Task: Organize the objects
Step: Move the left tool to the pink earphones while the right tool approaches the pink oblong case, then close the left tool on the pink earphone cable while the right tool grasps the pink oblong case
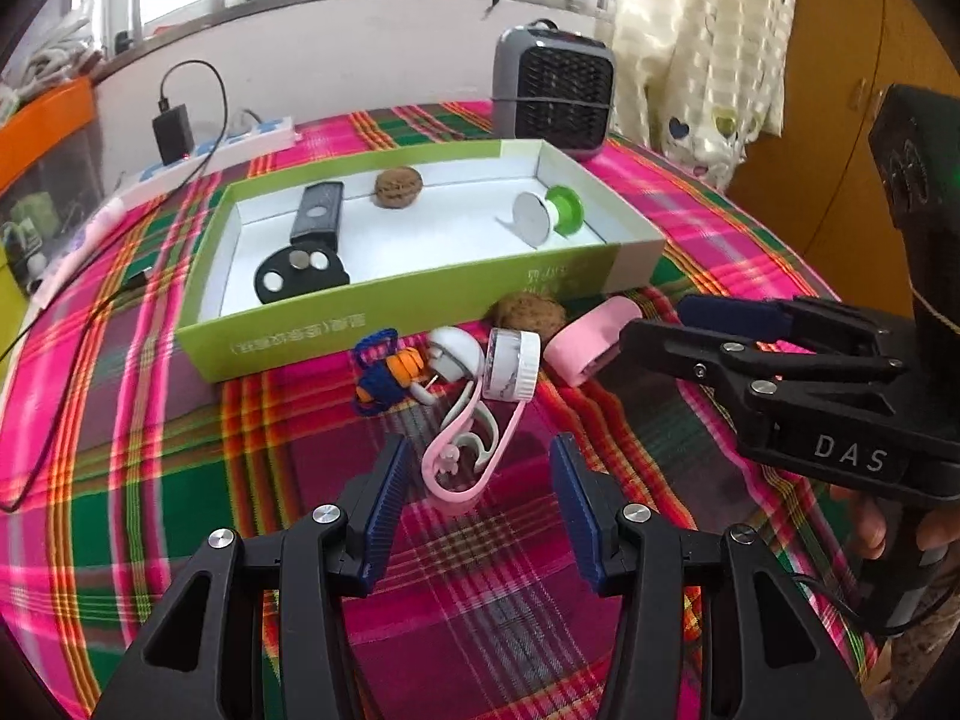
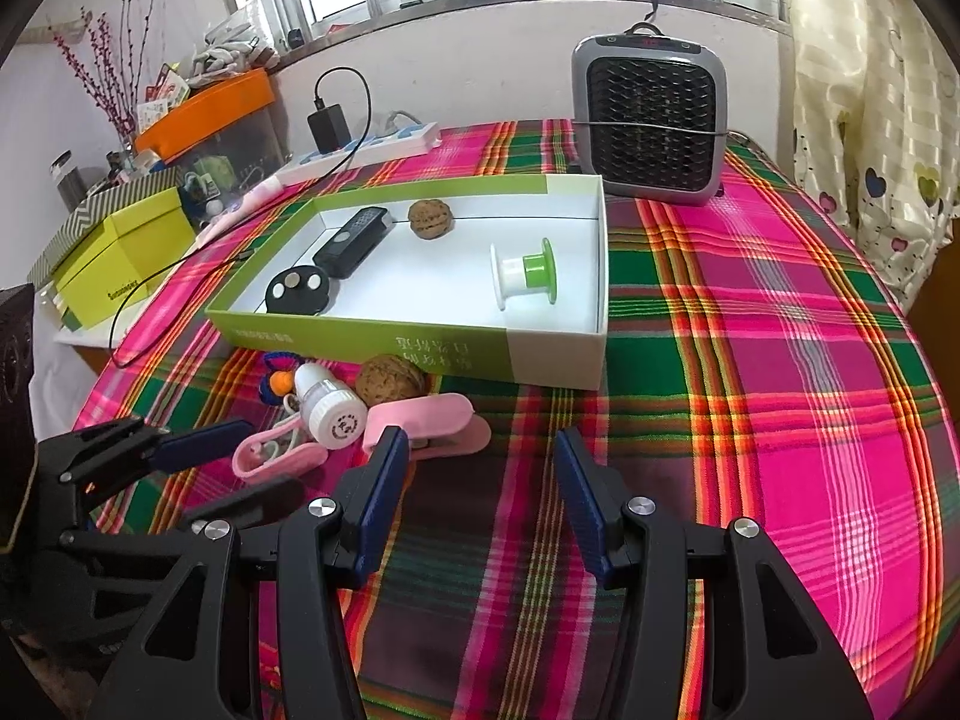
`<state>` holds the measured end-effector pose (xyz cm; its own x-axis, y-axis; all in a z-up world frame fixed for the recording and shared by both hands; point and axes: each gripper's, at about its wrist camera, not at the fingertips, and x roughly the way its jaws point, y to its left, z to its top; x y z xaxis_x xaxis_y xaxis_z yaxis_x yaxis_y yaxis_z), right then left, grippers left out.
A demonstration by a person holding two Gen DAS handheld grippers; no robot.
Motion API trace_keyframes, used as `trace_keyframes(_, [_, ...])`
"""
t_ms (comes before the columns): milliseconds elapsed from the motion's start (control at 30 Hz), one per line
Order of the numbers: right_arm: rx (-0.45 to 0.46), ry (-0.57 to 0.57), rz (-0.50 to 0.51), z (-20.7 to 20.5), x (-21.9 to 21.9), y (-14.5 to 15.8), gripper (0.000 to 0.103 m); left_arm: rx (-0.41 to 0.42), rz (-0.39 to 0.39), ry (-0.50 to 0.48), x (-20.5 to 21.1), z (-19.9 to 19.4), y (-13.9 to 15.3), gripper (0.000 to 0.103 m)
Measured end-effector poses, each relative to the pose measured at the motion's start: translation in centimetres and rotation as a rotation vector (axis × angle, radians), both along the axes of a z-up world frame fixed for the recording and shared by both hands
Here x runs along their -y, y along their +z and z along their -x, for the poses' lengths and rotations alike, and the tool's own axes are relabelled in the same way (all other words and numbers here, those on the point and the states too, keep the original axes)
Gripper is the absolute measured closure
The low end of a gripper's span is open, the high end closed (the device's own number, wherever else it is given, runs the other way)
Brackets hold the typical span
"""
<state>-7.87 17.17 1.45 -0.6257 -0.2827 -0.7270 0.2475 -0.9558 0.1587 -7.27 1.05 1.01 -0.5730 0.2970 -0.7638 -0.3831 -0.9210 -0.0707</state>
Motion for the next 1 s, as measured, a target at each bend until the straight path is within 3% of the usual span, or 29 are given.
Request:
trace_keyframes(133, [0.002, 0.002, -0.002, 0.2, 0.2, 0.0, 0.051, 0.002, 0.007, 0.011, 0.1, 0.3, -0.1, 0.057])
trace_keyframes(200, [0.001, 0.004, -0.005, 0.2, 0.3, 0.0, 0.051, 0.003, 0.002, 0.017, 0.2, 0.4, -0.1, 0.061])
trace_keyframes(267, [-0.002, 0.007, -0.011, 0.3, 0.6, 0.1, 0.051, 0.002, 0.000, 0.029, 0.4, 0.3, -0.1, 0.072])
trace_keyframes(467, [-0.008, 0.004, -0.032, 0.5, 1.6, 0.2, 0.052, 0.002, -0.004, 0.050, 0.9, 0.1, 0.0, 0.079])
trace_keyframes(1000, [0.025, -0.026, -0.077, 1.6, 3.7, 0.0, 0.051, 0.025, -0.077, 0.079, 2.3, 0.3, -0.1, 0.080])
